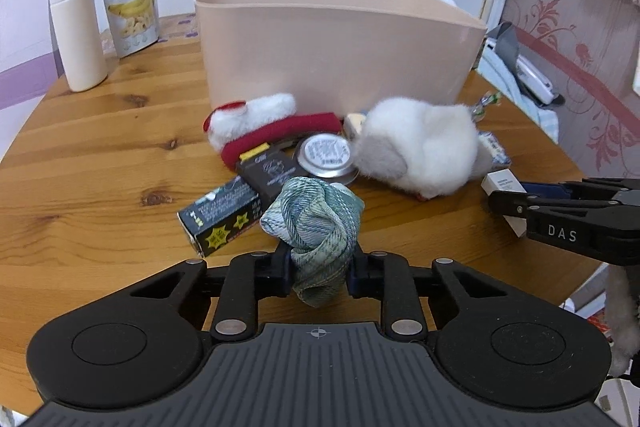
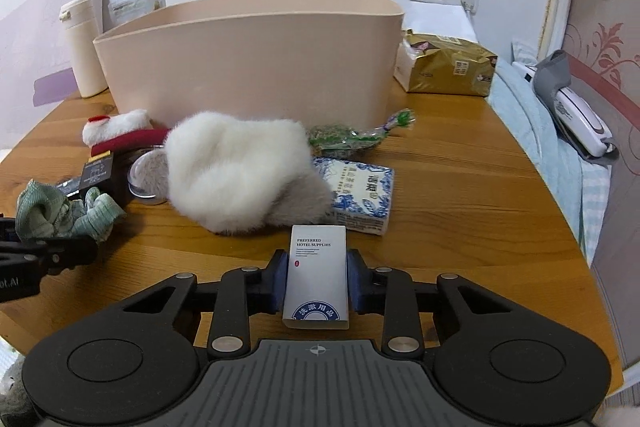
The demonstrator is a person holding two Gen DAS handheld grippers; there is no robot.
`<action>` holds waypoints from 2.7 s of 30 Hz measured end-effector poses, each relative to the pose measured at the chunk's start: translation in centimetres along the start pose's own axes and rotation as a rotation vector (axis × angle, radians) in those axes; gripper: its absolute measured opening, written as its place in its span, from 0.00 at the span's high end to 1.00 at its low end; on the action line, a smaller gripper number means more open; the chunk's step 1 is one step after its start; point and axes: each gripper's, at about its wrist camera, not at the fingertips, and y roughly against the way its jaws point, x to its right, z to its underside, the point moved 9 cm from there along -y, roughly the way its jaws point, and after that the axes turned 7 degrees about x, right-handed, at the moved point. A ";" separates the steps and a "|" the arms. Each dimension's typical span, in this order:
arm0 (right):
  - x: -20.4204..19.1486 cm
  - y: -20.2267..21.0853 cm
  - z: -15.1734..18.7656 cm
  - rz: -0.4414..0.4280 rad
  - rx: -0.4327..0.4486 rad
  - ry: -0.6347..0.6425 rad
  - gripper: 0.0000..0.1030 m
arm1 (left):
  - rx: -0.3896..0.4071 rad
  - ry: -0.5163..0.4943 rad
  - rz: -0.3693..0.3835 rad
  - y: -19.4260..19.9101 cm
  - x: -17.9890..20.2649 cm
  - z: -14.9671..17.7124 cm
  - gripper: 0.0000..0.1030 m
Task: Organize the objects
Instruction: 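Carry the scrunchie and white box over the beige bin and open both tools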
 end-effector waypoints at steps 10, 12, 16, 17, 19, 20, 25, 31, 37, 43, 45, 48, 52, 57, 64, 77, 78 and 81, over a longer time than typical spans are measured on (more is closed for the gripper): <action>1.1 2.6 -2.3 0.016 0.064 -0.035 0.72 | 0.070 -0.021 0.025 1.8 0.2 -3.2 0.80; 1.2 2.9 -3.0 0.016 0.079 -0.038 0.72 | 0.080 -0.020 0.024 2.1 0.1 -3.7 0.81; 1.3 3.2 -4.3 0.010 0.104 -0.048 0.72 | 0.105 -0.018 0.018 2.5 -0.2 -5.4 0.81; 1.4 3.3 -4.7 0.009 0.112 -0.049 0.72 | 0.114 -0.018 0.015 2.5 -0.3 -5.8 0.81; 1.5 3.4 -5.5 0.008 0.128 -0.052 0.72 | 0.132 -0.021 0.007 2.6 -0.5 -6.9 0.81; 1.5 3.4 -5.9 0.007 0.135 -0.055 0.72 | 0.139 -0.023 0.004 2.6 -0.6 -7.3 0.81; 1.7 3.3 -8.1 -0.002 0.169 -0.066 0.72 | 0.180 -0.035 0.001 2.2 -0.7 -10.3 0.81; 2.1 2.4 -10.6 -0.003 0.191 -0.069 0.72 | 0.216 -0.033 0.011 0.8 -0.8 -14.0 0.81; 2.5 1.1 -13.1 0.018 0.212 -0.067 0.72 | 0.234 -0.032 0.008 -1.3 -1.4 -17.0 0.81; 2.7 -1.0 -15.4 0.019 0.221 -0.066 0.72 | 0.226 -0.039 0.012 -4.3 -1.5 -18.7 0.81; 2.7 -1.8 -16.2 0.017 0.225 -0.065 0.72 | 0.215 -0.042 0.013 -5.6 -1.5 -19.0 0.81; 2.5 -3.0 -17.3 0.015 0.228 -0.058 0.72 | 0.195 -0.042 0.006 -7.5 -1.7 -19.4 0.81; 2.2 -4.9 -18.4 0.011 0.222 -0.048 0.72 | 0.173 -0.046 -0.010 -10.0 -1.9 -19.5 0.81; 1.6 -7.4 -18.8 0.009 0.195 -0.028 0.72 | 0.137 -0.051 -0.014 -12.6 -2.2 -19.3 0.81; 0.8 -10.2 -18.4 0.006 0.147 -0.003 0.72 | 0.095 -0.055 -0.007 -14.5 -2.5 -18.4 0.81; 0.2 -11.8 -17.2 0.012 0.073 0.033 0.60 | 0.067 -0.047 -0.014 -14.4 -2.6 -18.3 0.67; 0.2 -11.7 -17.3 0.015 0.077 0.032 0.57 | 0.071 -0.051 -0.008 -14.2 -2.5 -18.4 0.63; 0.2 -10.9 -17.5 0.014 0.105 0.021 0.34 | 0.094 -0.073 -0.012 -13.4 -2.2 -18.5 0.45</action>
